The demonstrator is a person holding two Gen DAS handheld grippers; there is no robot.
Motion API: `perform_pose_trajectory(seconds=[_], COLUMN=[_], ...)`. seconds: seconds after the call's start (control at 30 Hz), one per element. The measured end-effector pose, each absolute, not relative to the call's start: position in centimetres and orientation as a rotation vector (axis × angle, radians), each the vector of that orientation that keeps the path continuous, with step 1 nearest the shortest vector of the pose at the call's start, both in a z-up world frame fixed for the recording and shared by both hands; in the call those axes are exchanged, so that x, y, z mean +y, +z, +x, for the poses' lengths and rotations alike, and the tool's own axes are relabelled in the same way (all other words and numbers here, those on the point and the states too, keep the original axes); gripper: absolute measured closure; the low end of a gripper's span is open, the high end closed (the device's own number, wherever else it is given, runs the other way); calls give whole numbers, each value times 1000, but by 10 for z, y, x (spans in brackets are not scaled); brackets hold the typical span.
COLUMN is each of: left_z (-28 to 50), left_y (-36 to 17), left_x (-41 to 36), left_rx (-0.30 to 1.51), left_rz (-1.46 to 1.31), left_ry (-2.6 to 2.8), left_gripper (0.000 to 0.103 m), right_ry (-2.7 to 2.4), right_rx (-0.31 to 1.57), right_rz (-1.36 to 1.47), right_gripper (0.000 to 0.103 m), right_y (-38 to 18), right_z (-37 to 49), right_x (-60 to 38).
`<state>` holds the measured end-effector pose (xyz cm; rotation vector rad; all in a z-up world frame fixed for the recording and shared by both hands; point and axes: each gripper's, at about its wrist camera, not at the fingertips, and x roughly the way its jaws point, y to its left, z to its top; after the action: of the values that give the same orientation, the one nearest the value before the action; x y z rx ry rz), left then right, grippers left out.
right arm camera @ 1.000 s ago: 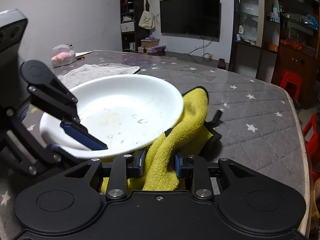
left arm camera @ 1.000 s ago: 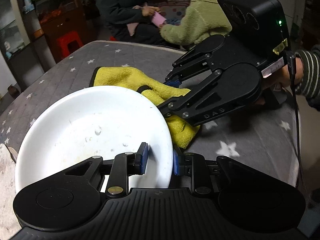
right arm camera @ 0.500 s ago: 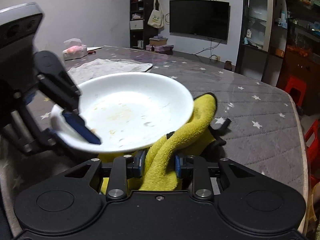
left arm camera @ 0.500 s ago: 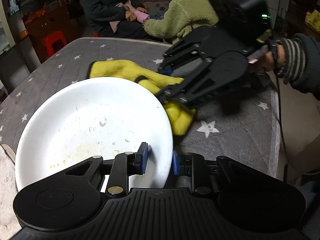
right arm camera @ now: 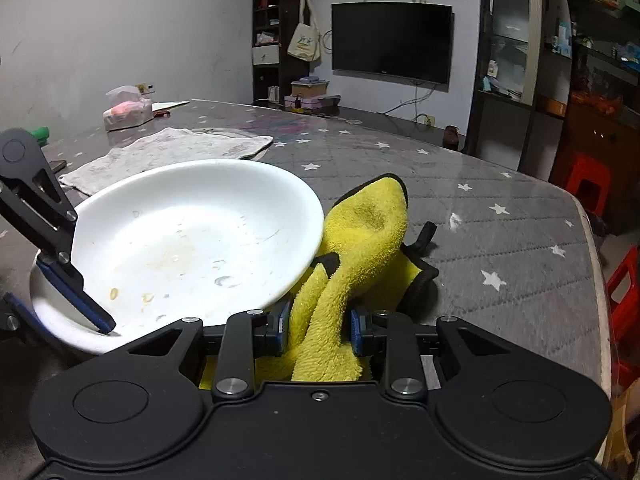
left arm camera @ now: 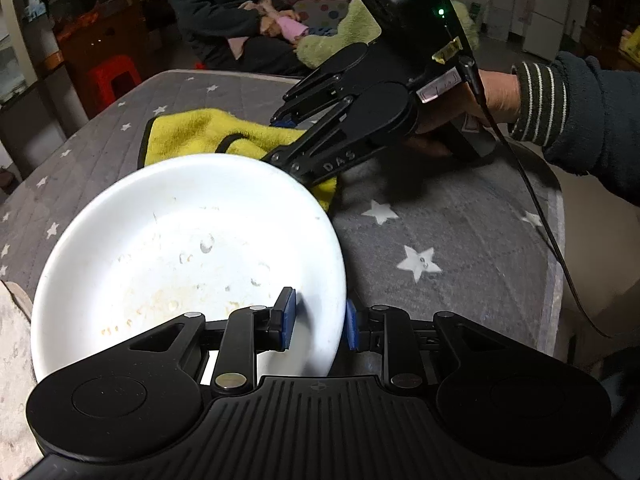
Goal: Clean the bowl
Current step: 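Rub the yellow cloth along the bowl rim with the right tool while the left tool holds the bowl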
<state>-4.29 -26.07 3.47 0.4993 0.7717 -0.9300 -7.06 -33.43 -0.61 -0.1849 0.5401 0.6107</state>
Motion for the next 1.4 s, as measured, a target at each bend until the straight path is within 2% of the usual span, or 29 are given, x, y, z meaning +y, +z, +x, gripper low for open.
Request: perform_pose_trajectory(seconds=[0.3, 0.93, 1.4], left_z=[-35, -53, -54], left_y=[32, 35, 39], left_x=[-280, -247, -239], left_rx=[767, 777, 782], left_rz=[498, 538, 536], left_ry=[-896, -999, -1008], left_gripper=[74, 77, 76], right_ry=[607, 661, 657], right_rx=[540, 544, 531], right_rz=[-187, -252, -257], right_gripper=[73, 73, 73], right_y=[-5, 1, -2], right_z=[-79, -143, -94], right_x=[-333, -316, -326])
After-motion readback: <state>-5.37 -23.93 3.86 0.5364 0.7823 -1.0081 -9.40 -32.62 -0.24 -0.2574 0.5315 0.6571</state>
